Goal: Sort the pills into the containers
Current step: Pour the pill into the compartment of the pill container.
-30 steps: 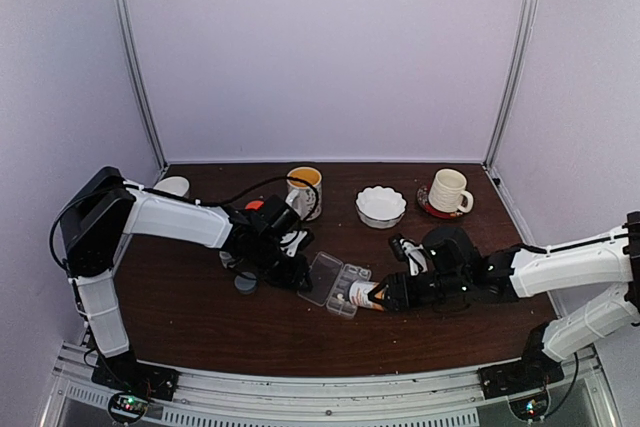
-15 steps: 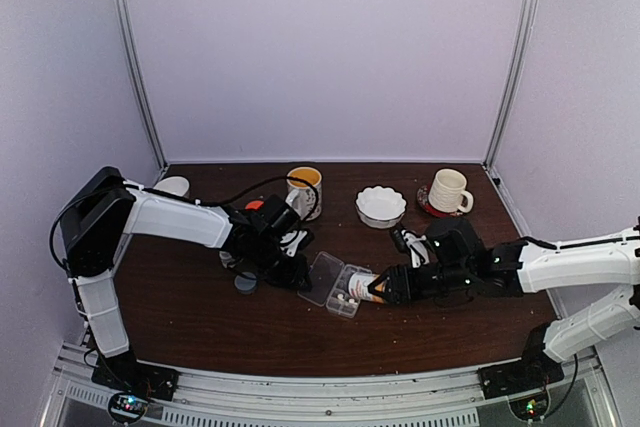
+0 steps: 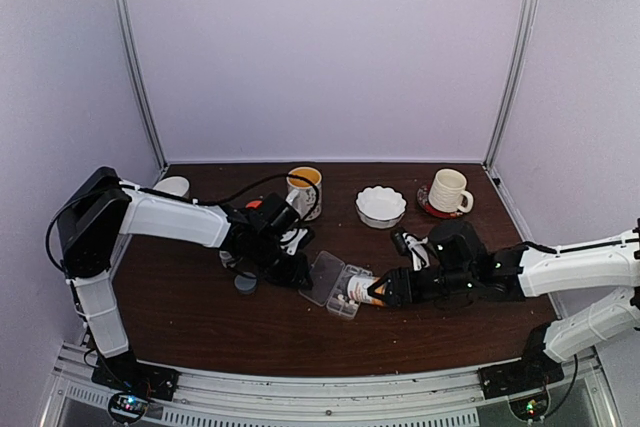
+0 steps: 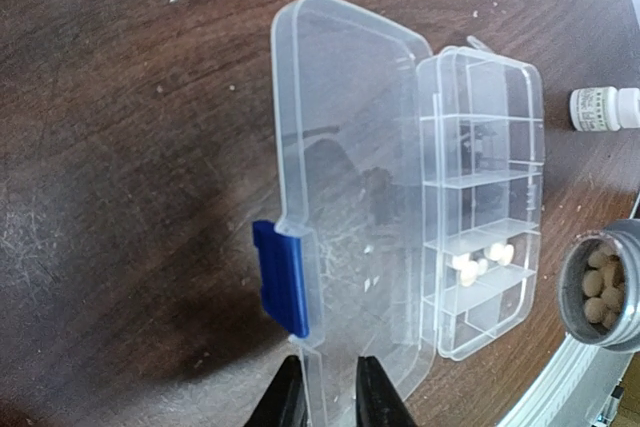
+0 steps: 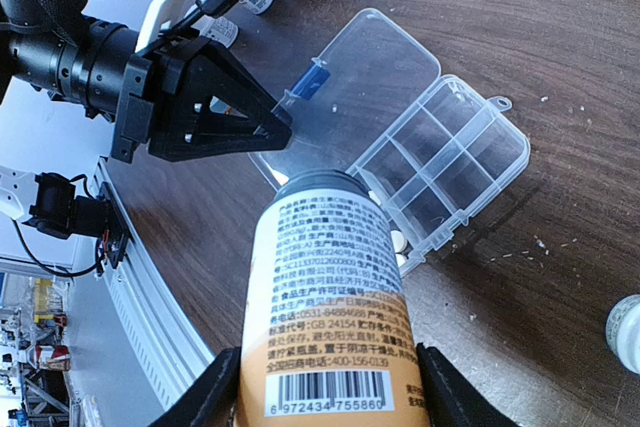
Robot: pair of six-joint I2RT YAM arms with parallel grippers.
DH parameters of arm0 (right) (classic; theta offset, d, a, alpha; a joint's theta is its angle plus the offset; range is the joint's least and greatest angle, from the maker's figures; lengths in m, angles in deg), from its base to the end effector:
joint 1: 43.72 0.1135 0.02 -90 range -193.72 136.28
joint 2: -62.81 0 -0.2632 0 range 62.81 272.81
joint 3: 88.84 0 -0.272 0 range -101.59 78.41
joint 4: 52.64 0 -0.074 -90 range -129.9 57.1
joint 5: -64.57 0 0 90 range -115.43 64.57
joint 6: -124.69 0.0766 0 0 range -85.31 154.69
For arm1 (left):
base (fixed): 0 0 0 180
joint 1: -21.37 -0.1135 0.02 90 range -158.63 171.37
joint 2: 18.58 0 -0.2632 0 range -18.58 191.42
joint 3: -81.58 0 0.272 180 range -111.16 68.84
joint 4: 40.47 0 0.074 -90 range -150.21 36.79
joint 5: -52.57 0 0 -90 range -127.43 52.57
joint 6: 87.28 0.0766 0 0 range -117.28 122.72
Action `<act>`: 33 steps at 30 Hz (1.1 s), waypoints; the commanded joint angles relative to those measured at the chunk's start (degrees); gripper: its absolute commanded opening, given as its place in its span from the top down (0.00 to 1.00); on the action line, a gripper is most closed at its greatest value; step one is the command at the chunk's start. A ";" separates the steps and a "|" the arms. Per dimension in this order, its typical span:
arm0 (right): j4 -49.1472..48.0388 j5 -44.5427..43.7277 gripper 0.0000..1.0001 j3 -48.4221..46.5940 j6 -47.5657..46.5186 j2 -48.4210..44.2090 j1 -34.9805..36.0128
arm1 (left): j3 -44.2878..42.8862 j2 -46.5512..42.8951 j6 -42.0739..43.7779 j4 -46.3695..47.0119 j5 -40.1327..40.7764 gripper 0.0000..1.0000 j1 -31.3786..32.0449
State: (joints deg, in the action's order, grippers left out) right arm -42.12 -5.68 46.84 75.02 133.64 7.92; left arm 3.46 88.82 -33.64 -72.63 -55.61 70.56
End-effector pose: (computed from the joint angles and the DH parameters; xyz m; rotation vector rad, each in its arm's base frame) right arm 0.1619 0.2463 0.1527 -0.4569 2.4385 1.1846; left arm 0.2473 -0.3230 0.1027 0.4370 2.8400 -0.8334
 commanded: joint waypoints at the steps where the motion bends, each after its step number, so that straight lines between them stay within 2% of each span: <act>1: 0.00 0.43 1.00 -3.06 -0.15 0.91 0.30 | -1.40 -2.10 0.65 1.09 0.20 0.80 0.43; 4: 3.41 -0.81 1.00 -5.75 -0.88 1.50 0.76 | -1.40 -2.21 0.77 1.05 0.26 0.80 0.47; 9: 2.55 -0.77 1.00 -5.86 -0.60 2.27 1.26 | -1.37 -2.19 0.77 1.07 0.30 0.80 0.47; 16: 4.61 -0.15 1.00 -6.48 -0.32 8.56 1.53 | -1.41 -2.19 0.76 1.08 0.18 0.80 0.47; 33: 5.74 -1.04 1.00 -9.76 -1.44 4.91 1.53 | -1.41 -2.27 1.02 0.79 0.40 0.81 0.47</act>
State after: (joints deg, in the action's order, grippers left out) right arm -36.08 -5.83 38.80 74.43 139.89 9.19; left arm 3.46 88.23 -33.60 -72.67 -55.52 70.71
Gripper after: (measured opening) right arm 0.549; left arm 0.193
